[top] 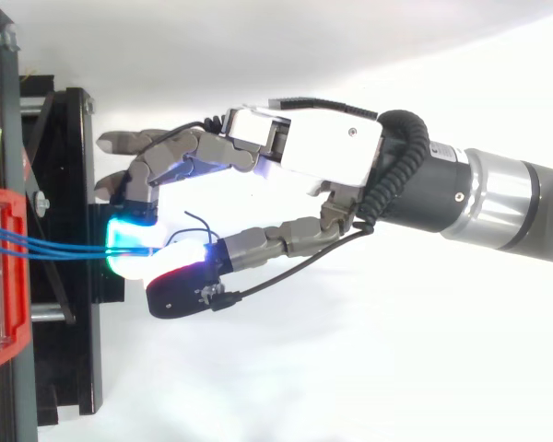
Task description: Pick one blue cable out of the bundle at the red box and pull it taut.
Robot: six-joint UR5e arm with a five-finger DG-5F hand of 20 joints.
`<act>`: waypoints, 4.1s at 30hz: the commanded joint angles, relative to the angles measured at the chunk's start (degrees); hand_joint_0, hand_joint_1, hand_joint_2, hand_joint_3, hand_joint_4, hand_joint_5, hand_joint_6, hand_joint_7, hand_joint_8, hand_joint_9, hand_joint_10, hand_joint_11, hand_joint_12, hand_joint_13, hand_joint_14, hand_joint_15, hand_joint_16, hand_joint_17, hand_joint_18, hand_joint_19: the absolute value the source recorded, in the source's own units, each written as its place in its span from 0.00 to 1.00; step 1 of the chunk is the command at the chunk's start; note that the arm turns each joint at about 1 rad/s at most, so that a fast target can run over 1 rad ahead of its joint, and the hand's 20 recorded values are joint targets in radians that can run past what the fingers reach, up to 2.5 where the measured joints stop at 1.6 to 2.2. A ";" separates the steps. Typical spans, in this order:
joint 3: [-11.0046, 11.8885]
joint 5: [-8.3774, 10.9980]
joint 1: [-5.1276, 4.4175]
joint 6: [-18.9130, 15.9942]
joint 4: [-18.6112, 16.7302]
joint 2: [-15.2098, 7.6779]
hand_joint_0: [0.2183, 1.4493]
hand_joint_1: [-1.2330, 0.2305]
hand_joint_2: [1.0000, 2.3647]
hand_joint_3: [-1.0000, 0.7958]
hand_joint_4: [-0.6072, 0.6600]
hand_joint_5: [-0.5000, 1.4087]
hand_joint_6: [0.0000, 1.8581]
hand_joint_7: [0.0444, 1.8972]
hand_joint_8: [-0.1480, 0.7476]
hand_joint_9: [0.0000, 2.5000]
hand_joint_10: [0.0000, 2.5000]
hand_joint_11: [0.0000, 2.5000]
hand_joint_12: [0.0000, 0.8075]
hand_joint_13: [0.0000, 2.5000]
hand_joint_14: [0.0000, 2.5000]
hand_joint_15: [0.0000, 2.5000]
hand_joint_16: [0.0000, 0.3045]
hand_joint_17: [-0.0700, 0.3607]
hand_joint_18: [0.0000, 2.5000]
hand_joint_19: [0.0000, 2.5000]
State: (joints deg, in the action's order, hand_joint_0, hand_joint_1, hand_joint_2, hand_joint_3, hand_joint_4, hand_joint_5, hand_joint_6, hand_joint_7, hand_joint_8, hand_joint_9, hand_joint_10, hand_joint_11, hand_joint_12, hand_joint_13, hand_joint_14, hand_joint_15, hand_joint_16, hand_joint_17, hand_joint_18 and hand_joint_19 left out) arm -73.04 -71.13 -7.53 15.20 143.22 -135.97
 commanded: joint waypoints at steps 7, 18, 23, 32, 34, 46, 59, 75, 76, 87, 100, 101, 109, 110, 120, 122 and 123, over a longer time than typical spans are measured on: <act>0.00 -0.67 0.15 -1.58 1.36 0.09 0.36 0.23 0.01 0.36 0.60 0.17 0.48 0.47 0.52 0.21 0.00 0.08 0.43 0.09 0.00 0.02 0.17 0.43 0.08 0.01; 0.00 -0.94 0.24 -2.90 6.46 2.02 0.29 0.26 0.00 0.28 0.64 0.17 0.47 0.47 0.52 0.21 0.00 0.08 0.44 0.09 0.00 0.02 0.17 0.43 0.07 0.02; 0.00 -0.94 0.24 -2.99 8.30 2.64 0.25 0.32 0.00 0.28 0.64 0.18 0.47 0.45 0.54 0.21 0.00 0.08 0.45 0.08 0.00 0.02 0.18 0.44 0.06 0.04; 0.00 -0.94 0.24 -3.69 9.97 2.99 0.26 0.39 0.00 0.31 0.63 0.18 0.45 0.45 0.54 0.22 0.00 0.07 0.44 0.08 0.00 0.03 0.17 0.44 0.05 0.04; 0.00 -0.94 0.24 -3.95 10.24 3.07 0.28 0.39 0.00 0.33 0.62 0.18 0.44 0.46 0.54 0.22 0.00 0.08 0.43 0.08 0.00 0.03 0.17 0.43 0.05 0.04; 4.13 -1.82 0.50 -4.83 18.32 3.07 0.30 0.35 0.01 0.45 0.62 0.18 0.47 0.49 0.55 0.24 0.00 0.08 0.43 0.10 0.00 0.02 0.17 0.43 0.07 0.03; 6.42 -2.87 1.03 -5.01 22.89 3.07 0.34 0.26 0.01 0.42 0.61 0.18 0.46 0.47 0.54 0.24 0.00 0.09 0.43 0.10 0.00 0.02 0.17 0.43 0.09 0.03; 7.47 -3.05 1.38 -5.01 28.43 4.39 0.25 0.28 0.00 0.28 0.64 0.17 0.46 0.44 0.54 0.23 0.00 0.09 0.45 0.10 0.00 0.02 0.18 0.45 0.10 0.04; 7.47 -3.05 1.38 -5.01 28.43 4.48 0.24 0.31 0.00 0.28 0.64 0.18 0.46 0.44 0.55 0.23 0.00 0.09 0.46 0.10 0.00 0.02 0.18 0.45 0.10 0.04; 7.47 -3.05 1.47 -5.01 28.34 4.48 0.31 0.40 0.01 0.37 0.60 0.18 0.44 0.46 0.54 0.24 0.00 0.09 0.43 0.10 0.00 0.03 0.17 0.43 0.09 0.05; 7.47 -2.96 1.47 -4.74 28.52 5.36 0.34 0.29 0.02 0.51 0.53 0.17 0.48 0.47 0.55 0.25 0.00 0.11 0.44 0.13 0.00 0.03 0.17 0.43 0.13 0.04; 7.47 -2.96 1.47 -4.74 28.52 5.36 0.34 0.28 0.02 0.52 0.51 0.17 0.48 0.47 0.55 0.25 0.00 0.11 0.44 0.13 0.00 0.03 0.17 0.43 0.13 0.04; 7.47 -2.87 1.47 -4.92 28.52 5.36 0.38 0.25 0.02 0.51 0.44 0.17 0.49 0.47 0.55 0.26 0.00 0.12 0.43 0.14 0.00 0.03 0.17 0.43 0.15 0.04; 7.47 -2.87 1.47 -4.92 28.52 5.36 0.39 0.24 0.02 0.50 0.44 0.17 0.49 0.47 0.55 0.26 0.00 0.12 0.44 0.14 0.00 0.03 0.17 0.43 0.15 0.04; 7.47 -2.87 1.47 -4.92 28.52 5.36 0.37 0.23 0.00 0.28 0.59 0.16 0.48 0.43 0.52 0.24 0.00 0.12 0.44 0.12 0.00 0.02 0.17 0.43 0.15 0.03; 7.56 -2.96 1.47 -4.92 28.52 5.36 0.30 0.25 0.00 0.28 0.60 0.16 0.48 0.43 0.53 0.24 0.00 0.11 0.44 0.12 0.00 0.03 0.17 0.44 0.14 0.04; 7.47 -2.96 1.47 -4.92 28.52 5.36 0.27 0.27 0.00 0.28 0.61 0.16 0.48 0.43 0.54 0.24 0.00 0.11 0.45 0.12 0.00 0.03 0.18 0.44 0.14 0.04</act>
State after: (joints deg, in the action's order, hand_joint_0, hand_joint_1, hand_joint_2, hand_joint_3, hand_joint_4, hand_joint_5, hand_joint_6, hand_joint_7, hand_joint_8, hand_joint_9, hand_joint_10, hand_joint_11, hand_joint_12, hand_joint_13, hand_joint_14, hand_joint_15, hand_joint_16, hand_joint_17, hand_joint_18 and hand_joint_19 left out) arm -65.55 -74.02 -6.06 10.28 171.74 -130.60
